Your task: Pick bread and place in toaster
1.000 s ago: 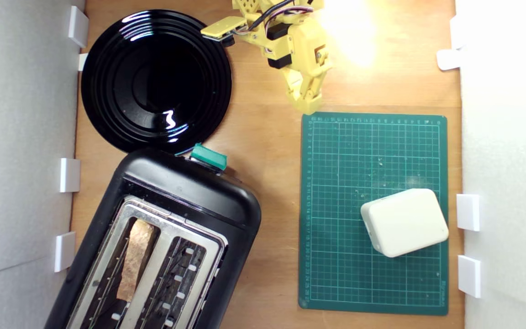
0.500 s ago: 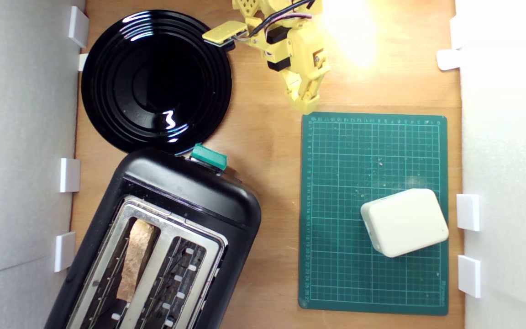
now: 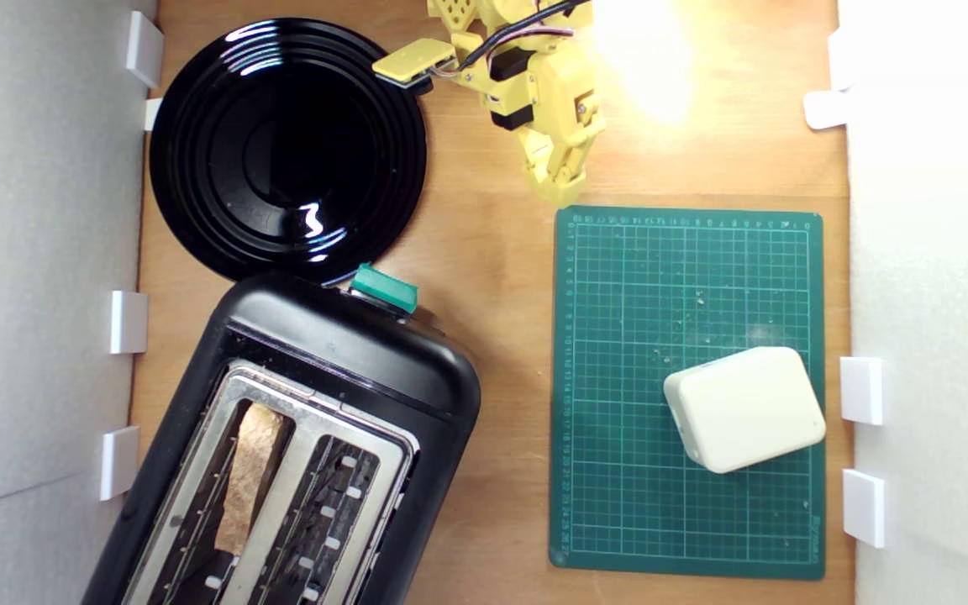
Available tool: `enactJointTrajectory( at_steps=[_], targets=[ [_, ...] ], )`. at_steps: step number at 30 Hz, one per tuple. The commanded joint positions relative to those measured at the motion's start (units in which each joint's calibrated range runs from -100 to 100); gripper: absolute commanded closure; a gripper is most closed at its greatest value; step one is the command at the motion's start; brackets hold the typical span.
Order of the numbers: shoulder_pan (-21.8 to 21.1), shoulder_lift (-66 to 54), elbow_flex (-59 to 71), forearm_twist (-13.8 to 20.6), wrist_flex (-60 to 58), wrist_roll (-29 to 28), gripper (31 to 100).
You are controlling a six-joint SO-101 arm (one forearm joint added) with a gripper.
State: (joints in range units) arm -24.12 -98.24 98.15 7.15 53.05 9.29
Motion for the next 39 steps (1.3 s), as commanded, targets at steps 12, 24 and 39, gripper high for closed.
enactJointTrajectory(
  at_steps=[12, 24, 39],
  targets=[
    [-0.1, -0.3, 0.2, 0.3, 0.4, 0.2, 91.3],
    [-0.1, -0.3, 0.2, 0.1, 0.4, 0.0, 91.3],
    [-0.1, -0.3, 0.2, -0.1, 0.4, 0.0, 91.3]
  ],
)
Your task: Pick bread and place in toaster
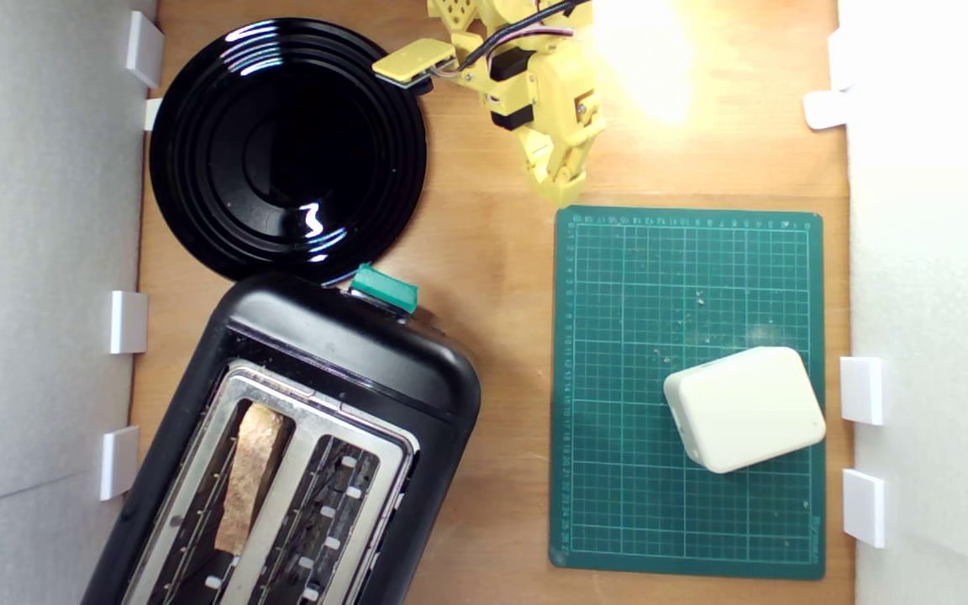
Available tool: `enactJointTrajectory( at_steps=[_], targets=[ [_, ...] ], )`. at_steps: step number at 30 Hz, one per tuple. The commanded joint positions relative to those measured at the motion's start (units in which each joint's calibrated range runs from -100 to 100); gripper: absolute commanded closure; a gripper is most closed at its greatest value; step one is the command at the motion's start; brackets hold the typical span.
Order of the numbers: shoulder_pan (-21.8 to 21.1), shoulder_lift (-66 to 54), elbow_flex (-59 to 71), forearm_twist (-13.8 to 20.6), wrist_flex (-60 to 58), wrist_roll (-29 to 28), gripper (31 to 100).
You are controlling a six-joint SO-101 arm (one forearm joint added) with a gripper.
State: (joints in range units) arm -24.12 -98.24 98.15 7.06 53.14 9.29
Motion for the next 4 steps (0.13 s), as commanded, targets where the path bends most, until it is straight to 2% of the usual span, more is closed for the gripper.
enactJointTrajectory(
  at_steps=[1, 4],
  targets=[
    [-0.1, -0.3, 0.2, 0.0, 0.3, 0.0, 91.3],
    [-0.1, -0.3, 0.2, 0.0, 0.3, 0.0, 91.3]
  ],
)
